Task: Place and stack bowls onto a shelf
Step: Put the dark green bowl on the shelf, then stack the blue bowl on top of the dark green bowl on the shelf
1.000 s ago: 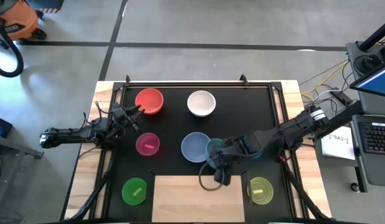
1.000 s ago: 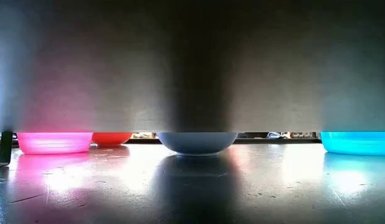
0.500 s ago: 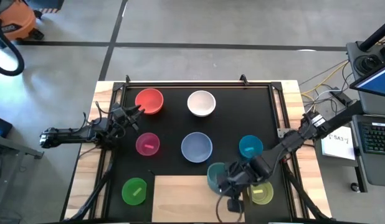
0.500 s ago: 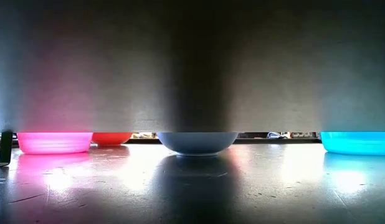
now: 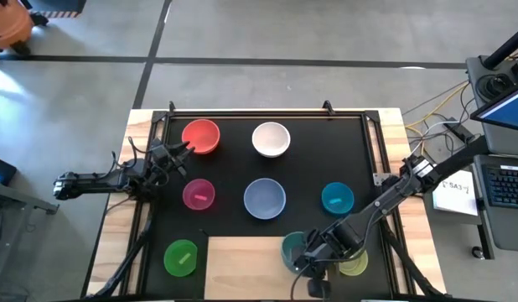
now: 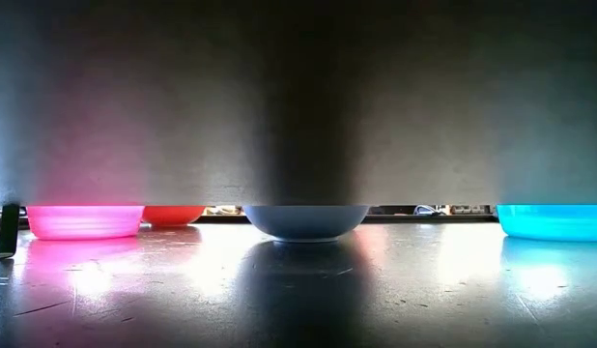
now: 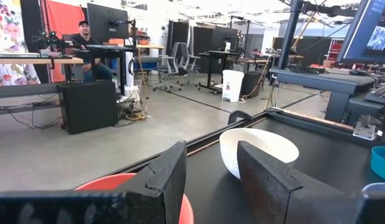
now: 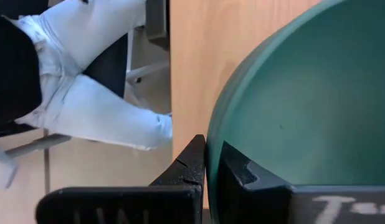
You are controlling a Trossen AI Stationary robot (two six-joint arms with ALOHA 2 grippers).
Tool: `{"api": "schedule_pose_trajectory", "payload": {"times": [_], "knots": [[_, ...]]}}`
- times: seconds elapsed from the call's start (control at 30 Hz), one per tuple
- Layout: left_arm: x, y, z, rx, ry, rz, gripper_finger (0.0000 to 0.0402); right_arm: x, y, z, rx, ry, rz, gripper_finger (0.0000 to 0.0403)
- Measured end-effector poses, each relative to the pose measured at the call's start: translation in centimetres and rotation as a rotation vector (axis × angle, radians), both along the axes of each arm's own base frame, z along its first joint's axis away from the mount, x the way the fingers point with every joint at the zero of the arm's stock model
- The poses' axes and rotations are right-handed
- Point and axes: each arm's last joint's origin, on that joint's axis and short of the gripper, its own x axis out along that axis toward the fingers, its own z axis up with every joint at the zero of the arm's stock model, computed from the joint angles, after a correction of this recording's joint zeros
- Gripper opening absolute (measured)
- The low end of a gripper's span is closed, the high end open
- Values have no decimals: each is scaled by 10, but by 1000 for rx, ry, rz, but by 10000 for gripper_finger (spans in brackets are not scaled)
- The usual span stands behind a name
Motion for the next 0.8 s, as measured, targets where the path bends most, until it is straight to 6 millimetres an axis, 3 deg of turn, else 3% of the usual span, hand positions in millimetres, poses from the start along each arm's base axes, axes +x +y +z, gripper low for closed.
{"api": "schedule_pose_trajectory", "payload": {"times": [0.13, 0.5, 0.8], "knots": [[0, 0, 0, 0, -1, 0, 126, -1, 1, 0, 11, 11, -3, 25], [0, 0, 0, 0, -1, 0, 126, -3, 4, 2, 117, 109, 5, 117], [0, 0, 0, 0, 0, 1, 126, 2, 6, 19, 163, 80, -21, 116]]}}
